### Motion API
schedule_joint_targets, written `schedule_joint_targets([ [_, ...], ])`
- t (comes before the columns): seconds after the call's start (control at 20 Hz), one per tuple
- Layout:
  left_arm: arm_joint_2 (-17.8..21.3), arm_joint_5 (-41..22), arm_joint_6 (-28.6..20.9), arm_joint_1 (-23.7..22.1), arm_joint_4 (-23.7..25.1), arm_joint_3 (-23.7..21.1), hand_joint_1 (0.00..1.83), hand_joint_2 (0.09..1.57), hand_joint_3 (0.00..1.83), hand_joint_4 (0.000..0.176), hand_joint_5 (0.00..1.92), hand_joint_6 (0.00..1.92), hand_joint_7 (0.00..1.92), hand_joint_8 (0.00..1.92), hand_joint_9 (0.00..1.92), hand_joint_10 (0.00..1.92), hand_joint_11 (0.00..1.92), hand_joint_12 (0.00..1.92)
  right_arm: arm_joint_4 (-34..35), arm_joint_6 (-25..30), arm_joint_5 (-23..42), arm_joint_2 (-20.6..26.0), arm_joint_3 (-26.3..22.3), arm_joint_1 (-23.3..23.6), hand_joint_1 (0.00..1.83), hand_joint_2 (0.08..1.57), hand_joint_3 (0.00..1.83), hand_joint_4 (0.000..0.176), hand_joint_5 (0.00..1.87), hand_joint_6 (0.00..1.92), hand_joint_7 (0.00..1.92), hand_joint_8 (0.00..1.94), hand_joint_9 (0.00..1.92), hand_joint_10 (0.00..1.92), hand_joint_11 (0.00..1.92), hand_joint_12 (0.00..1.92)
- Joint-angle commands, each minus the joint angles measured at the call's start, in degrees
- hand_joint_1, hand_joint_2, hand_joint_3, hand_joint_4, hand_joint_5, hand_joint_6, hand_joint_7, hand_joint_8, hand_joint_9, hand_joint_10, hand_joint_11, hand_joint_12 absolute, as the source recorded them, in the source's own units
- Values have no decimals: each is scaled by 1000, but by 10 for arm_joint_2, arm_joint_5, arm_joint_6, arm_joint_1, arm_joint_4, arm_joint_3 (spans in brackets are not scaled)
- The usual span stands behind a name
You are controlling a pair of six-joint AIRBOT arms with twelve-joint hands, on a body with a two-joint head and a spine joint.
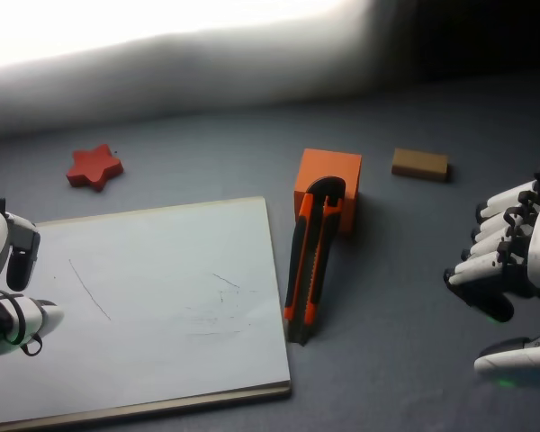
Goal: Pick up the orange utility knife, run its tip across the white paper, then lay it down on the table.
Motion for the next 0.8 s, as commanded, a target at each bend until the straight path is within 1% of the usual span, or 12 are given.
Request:
schedule_joint_targets([
  [0.0, 1, -42, 4, -5, 33, 6, 225, 1165, 203, 34, 17, 63, 63, 66, 64, 174, 0, 655, 15, -3, 57, 3, -2, 0, 327, 991, 282, 0, 0, 0, 4, 46, 0, 15, 0, 45],
  [0.05, 1, -37, 4, -5, 34, 7, 225, 1165, 203, 34, 17, 63, 63, 66, 64, 174, 0, 655, 15, -3, 57, 3, -2, -1, 327, 991, 282, 0, 0, 0, 4, 46, 0, 15, 0, 45],
  [0.1, 2, -29, 4, -5, 37, 8, 213, 1254, 23, 30, 41, 7, 83, 2, 110, 61, 0, 629, 15, -5, 57, 3, -2, -1, 348, 1087, 72, 0, 0, 0, 24, 4, 4, 2, 0, 0],
  [0.15, 2, -20, 2, -5, 38, 10, 215, 1261, 12, 31, 30, 1, 61, 1, 108, 42, 0, 593, 15, -6, 57, 3, -2, -2, 325, 1095, 60, 0, 0, 0, 29, 6, 20, 9, 0, 0],
  [0.3, 3, -14, -24, -3, 55, 11, 222, 1267, 4, 36, 18, 3, 89, 4, 126, 23, 0, 700, 15, -6, 59, 4, -2, -1, 359, 1099, 49, 0, 0, 0, 9, 0, 0, 0, 0, 0],
  [0.35, 3, -8, -31, -1, 71, 11, 216, 1269, 3, 37, 18, 2, 81, 1, 120, 18, 0, 707, 15, -6, 69, 6, -1, 2, 357, 1102, 48, 0, 0, 0, 1, 0, 0, 0, 0, 0],
  [0.5, 4, 6, -26, 1, 82, 10, 203, 1266, 1, 41, 6, 0, 80, 3, 136, 16, 0, 725, 8, -22, 62, -1, 10, 32, 472, 1057, 19, 0, 0, 0, 0, 0, 0, 0, 0, 0],
  [0.55, 4, 6, -25, 1, 81, 10, 210, 1272, 2, 41, 1, 1, 53, 2, 117, 6, 0, 660, -29, -8, 50, -11, 24, 54, 552, 1041, 11, 0, 0, 0, 0, 0, 0, 0, 0, 0],
  [0.6, 4, 5, -22, 1, 80, 10, 223, 1273, 1, 37, 5, 3, 44, 0, 108, 2, 0, 641, -79, 22, 49, -24, 43, 74, 719, 1038, 8, 0, 0, 0, 0, 0, 0, 0, 0, 0],
  [0.65, 3, 6, -18, 1, 80, 10, 200, 1274, 2, 40, 0, 0, 41, 0, 107, 1, 0, 642, -119, 56, 48, -33, 60, 92, 869, 1030, 3, 0, 0, 0, 0, 0, 0, 0, 0, 0],
  [0.7, 2, 11, -13, 1, 80, 10, 196, 1275, 2, 39, 0, 0, 41, 0, 107, 1, 0, 641, -183, 121, 37, -43, 77, 118, 1040, 1048, 11, 0, 0, 0, 0, 0, 0, 0, 0, 0],
  [0.75, 2, 17, -11, 2, 80, 10, 202, 1272, 1, 40, 7, 2, 68, 6, 127, 7, 0, 690, -254, 199, 21, -53, 91, 145, 1145, 1090, 30, 0, 0, 0, 0, 0, 0, 0, 0, 0],
])
